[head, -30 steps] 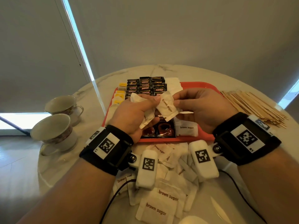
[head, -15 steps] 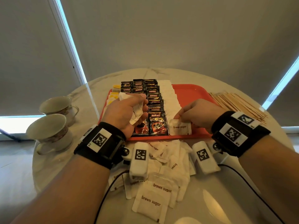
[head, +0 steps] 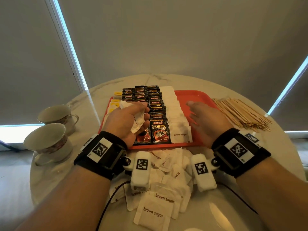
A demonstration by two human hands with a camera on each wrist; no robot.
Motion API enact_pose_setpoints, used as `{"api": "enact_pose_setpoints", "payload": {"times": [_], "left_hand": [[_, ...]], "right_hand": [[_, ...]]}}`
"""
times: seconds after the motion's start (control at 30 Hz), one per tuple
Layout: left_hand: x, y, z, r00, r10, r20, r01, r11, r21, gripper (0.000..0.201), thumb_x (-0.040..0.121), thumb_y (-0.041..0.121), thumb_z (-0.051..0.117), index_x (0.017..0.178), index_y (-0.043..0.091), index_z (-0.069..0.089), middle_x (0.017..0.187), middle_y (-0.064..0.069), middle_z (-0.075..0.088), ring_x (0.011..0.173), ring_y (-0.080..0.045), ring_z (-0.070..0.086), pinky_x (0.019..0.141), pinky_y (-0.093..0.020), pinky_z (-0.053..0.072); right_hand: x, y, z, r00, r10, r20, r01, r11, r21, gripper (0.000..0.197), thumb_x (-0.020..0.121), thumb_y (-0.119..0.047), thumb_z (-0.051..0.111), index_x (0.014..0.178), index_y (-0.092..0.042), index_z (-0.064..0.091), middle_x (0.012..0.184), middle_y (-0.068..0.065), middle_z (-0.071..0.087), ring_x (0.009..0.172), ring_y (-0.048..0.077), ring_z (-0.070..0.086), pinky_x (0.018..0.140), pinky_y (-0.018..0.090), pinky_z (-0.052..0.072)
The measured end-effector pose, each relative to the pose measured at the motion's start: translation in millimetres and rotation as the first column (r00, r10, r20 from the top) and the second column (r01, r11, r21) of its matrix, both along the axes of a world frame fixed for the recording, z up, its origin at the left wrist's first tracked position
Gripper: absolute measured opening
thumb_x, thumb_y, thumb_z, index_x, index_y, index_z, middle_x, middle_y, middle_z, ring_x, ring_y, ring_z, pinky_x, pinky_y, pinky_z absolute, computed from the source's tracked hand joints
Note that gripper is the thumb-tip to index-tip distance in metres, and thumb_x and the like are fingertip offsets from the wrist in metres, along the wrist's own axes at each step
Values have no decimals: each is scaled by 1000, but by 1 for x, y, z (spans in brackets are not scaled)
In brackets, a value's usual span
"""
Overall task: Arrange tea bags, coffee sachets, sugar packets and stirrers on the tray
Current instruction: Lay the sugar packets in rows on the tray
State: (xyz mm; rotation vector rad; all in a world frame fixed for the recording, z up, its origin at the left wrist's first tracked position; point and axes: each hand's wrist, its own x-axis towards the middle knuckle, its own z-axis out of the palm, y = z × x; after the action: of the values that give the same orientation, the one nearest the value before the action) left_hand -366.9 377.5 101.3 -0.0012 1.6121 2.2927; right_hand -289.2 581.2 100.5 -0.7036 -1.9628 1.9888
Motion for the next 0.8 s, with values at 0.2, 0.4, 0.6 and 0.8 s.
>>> {"api": "enact_pose_setpoints", "payload": {"times": [0.2, 0.4, 0.6, 0.8], "left_hand": [[-1, -1, 0, 999, 27, 27, -27, 1000, 6, 3, 95, 14, 74, 96, 13, 71, 82, -3, 74, 68, -13, 70, 54, -27, 57], [-2, -3, 1, 998, 32, 53, -34, 999, 24, 10, 95, 17, 74, 104, 13, 70, 84, -4, 74, 68, -14, 71, 55, -28, 57], [-5, -2, 2, 994, 41, 102, -50, 995, 91, 16, 99, 18, 70, 112, 9, 67, 85, -7, 73, 68, -16, 71, 54, -28, 60], [-15, -1, 20, 987, -17, 157, -17, 977, 212, 13, 101, 4, 55, 111, 2, 63, 98, -15, 68, 86, -25, 70, 71, -33, 63]], "right_hand": [[-2, -8, -11, 1000, -2, -11, 1, 994, -107, 33, 101, -50, 53, 129, -34, 60, 122, -13, 66, 87, 2, 60, 82, 28, 47], [-9, -6, -4, 999, -41, -25, 36, 982, -186, 63, 97, -59, 53, 151, -28, 44, 155, 5, 46, 124, 17, 54, 78, 30, 48], [-27, 3, 1, 999, 32, -28, -38, 971, -237, 74, 97, -58, 53, 159, -22, 31, 164, 5, 33, 148, 25, 36, 117, 45, 30], [-56, 23, 14, 999, 35, -22, -40, 961, -273, 75, 98, -59, 51, 159, -20, 29, 166, 9, 27, 151, 30, 29, 122, 50, 24]]}}
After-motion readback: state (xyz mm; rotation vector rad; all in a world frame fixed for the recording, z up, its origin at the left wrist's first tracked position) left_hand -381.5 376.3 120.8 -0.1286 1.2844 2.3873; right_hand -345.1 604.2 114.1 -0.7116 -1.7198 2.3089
